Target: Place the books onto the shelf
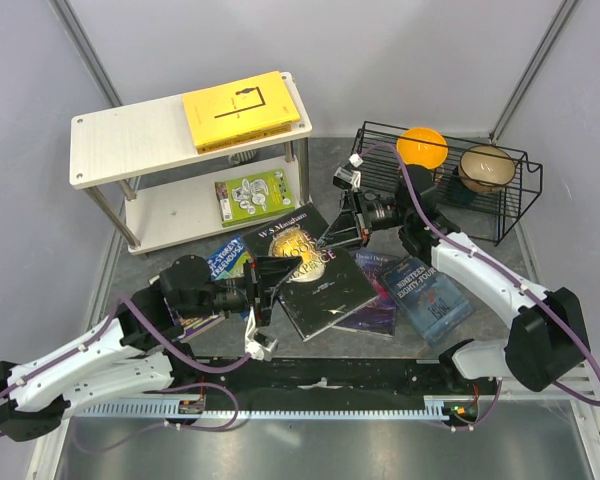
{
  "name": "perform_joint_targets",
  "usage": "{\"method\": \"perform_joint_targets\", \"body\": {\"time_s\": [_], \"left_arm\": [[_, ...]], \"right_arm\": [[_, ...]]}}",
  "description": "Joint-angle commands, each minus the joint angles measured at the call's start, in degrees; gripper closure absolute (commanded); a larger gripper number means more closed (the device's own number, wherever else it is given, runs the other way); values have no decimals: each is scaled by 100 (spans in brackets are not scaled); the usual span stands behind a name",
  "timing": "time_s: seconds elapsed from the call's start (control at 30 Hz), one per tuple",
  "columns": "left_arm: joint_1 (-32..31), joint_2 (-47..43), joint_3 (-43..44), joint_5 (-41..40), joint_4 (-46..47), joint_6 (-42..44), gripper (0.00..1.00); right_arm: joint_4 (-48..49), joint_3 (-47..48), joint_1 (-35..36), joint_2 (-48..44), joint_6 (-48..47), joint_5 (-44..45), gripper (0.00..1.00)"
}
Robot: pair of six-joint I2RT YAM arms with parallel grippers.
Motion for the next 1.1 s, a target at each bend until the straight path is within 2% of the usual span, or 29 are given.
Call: {"method": "perform_joint_targets", "body": {"time_s": [0.0,0.1,0.13,0.2,0.23,0.27,0.3,0.37,0.4,0.47,0.53,0.7,0.9,0.97,1.07], "left_arm": [[4,0,348,-436,-277,-580,98],[-5,-9,462,-409,-304,-580,98],[-5,-26,515,-427,-304,-597,98],[-13,-35,691,-436,-304,-711,99],[-5,-35,761,-497,-295,-842,98],[-13,-26,901,-532,-295,-913,98],[-5,-44,981,-611,-304,-1044,98],[-5,-53,1183,-760,-339,-1133,98],[-13,-53,1253,-804,-356,-1220,99],[-5,-26,1473,-997,-479,-1291,99],[-5,0,1657,-1129,-628,-1318,99],[-13,237,2097,-1718,-717,-1747,98],[-5,975,3273,-2658,-989,-2048,99],[-5,1281,3573,-2965,-946,-2021,98],[4,1581,4144,-3265,-858,-1925,98]], "right_arm": [[772,248,-10,-156,-475,-244,100],[597,353,-19,-147,-668,-253,98],[509,406,-36,-156,-756,-261,88],[245,625,-45,-139,-1036,-323,79],[123,713,-71,-130,-1108,-384,65],[52,827,-115,-112,-1187,-419,58],[-10,1055,-159,-95,-1335,-489,45],[-133,1415,-317,-51,-1477,-569,32],[-307,1539,-396,-24,-1643,-613,22],[-362,1855,-642,55,-1706,-666,15],[-371,2067,-940,142,-1750,-753,2],[-195,2603,-1827,230,-1750,-815,2],[-19,2674,-2680,126,-1916,-684,2],[-202,2648,-2839,81,-2267,-579,2],[-1107,2709,-3147,-50,-3135,-351,2]]}}
